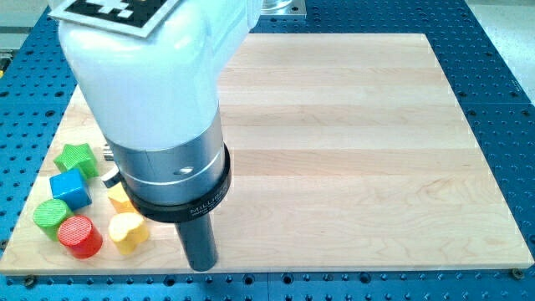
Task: Place the yellow blocks diagonal to each other
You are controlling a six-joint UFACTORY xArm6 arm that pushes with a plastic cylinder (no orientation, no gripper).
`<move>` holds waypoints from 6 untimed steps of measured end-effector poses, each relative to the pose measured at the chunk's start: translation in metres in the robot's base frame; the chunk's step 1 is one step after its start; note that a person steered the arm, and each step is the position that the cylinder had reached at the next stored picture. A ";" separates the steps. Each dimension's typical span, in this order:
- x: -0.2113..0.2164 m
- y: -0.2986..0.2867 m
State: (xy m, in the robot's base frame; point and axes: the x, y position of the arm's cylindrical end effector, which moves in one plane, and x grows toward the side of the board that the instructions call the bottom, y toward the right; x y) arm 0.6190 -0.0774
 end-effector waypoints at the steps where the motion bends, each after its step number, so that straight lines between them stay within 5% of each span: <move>1: 0.000 -0.016; 4: -0.009 -0.124; 6: -0.065 -0.073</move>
